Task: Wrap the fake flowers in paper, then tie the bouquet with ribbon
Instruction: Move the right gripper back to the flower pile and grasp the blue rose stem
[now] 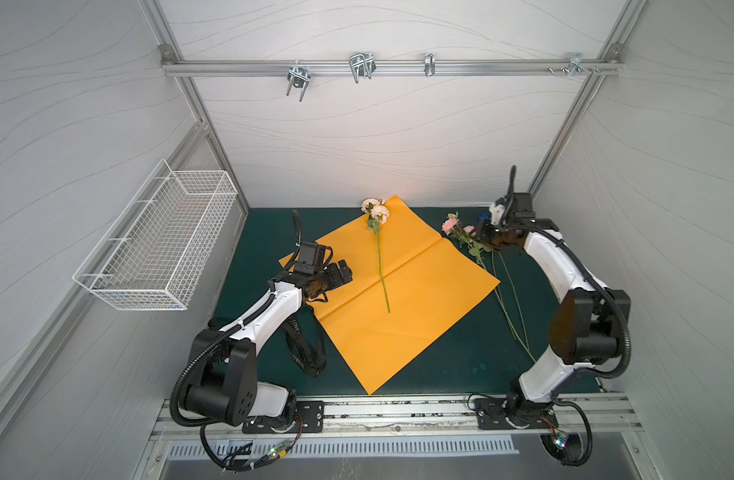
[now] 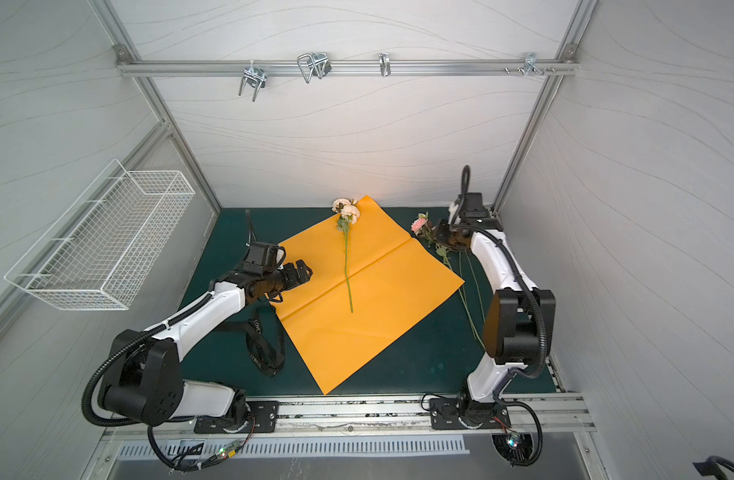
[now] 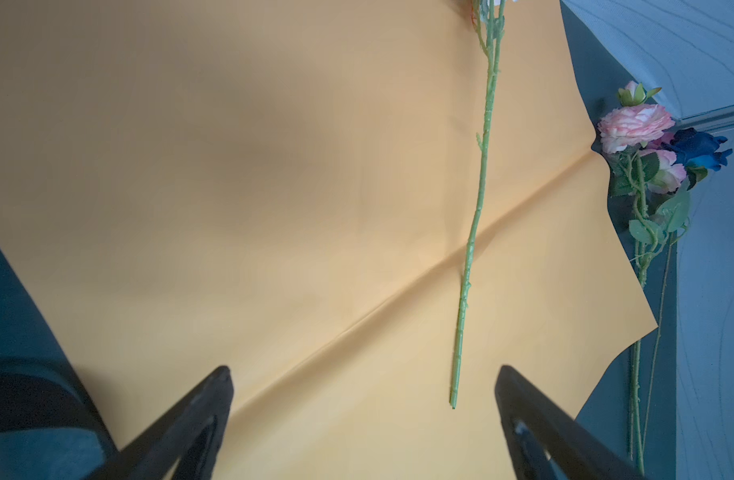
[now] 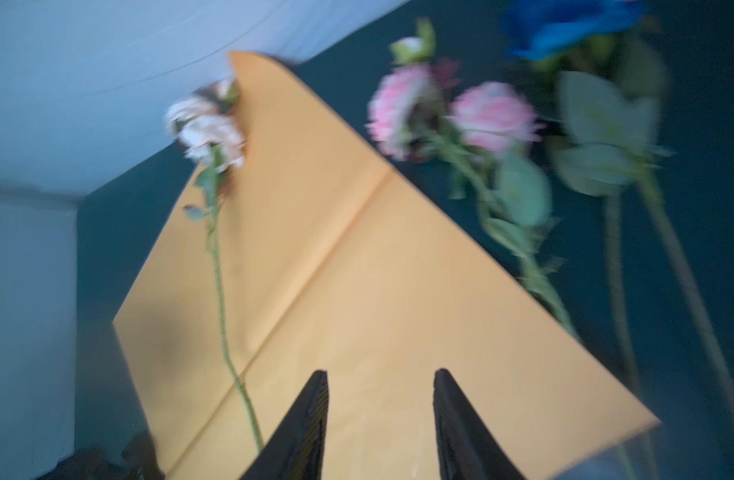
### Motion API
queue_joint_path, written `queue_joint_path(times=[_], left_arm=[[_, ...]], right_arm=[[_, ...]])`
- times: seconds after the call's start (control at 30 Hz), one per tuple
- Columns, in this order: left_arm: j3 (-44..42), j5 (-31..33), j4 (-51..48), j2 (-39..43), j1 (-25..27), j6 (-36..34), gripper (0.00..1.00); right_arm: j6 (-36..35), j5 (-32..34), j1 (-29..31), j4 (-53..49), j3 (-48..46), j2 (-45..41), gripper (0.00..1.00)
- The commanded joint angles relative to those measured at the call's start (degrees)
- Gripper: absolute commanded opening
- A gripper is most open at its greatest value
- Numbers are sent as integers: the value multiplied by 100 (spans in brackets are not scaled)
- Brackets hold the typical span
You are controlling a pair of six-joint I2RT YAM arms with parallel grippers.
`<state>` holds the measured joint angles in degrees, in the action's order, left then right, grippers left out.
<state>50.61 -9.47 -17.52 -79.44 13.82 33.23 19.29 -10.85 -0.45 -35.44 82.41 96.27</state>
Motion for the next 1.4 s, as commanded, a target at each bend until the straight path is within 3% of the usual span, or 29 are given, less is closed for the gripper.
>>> queue_joint_path(times=[0.0,0.13,0.27,0.4,0.7,0.8,0.87,1.0,1.23,1.37], left_arm=[[187,-55,162,-45,23,61,99],[196,-75,150,-45,23,52,99],[202,-51,136,-37,27,39,99],[204,-55,153,-70,24,45,99],[239,-85,151,-151,24,52,99],[238,-71,134,-160,25,52,99],[256,-64,128,-177,29,52,99],[283,-72,123,-195,30,52,99],[274,-86,115,-177,26,43,99],[274,-97,124,-151,27,52,99]], right_arm=[[-448,348,-463,-661,-305,78,39],[-734,851,-765,-767,-290,296,39],[-1065,1079,-951,-937,-77,840,48],[-1317,1254,-1006,-1138,193,1392,49],[-1375,1656,-1083,-1053,409,2006,50],[-1361,1688,-1119,-1031,406,2104,39],[-1367,1681,-1120,-993,397,2098,24],[-1408,1734,-1123,-964,430,1991,1],[-1390,1764,-1061,-1269,756,1341,0],[-1347,1516,-680,-1429,947,693,0]])
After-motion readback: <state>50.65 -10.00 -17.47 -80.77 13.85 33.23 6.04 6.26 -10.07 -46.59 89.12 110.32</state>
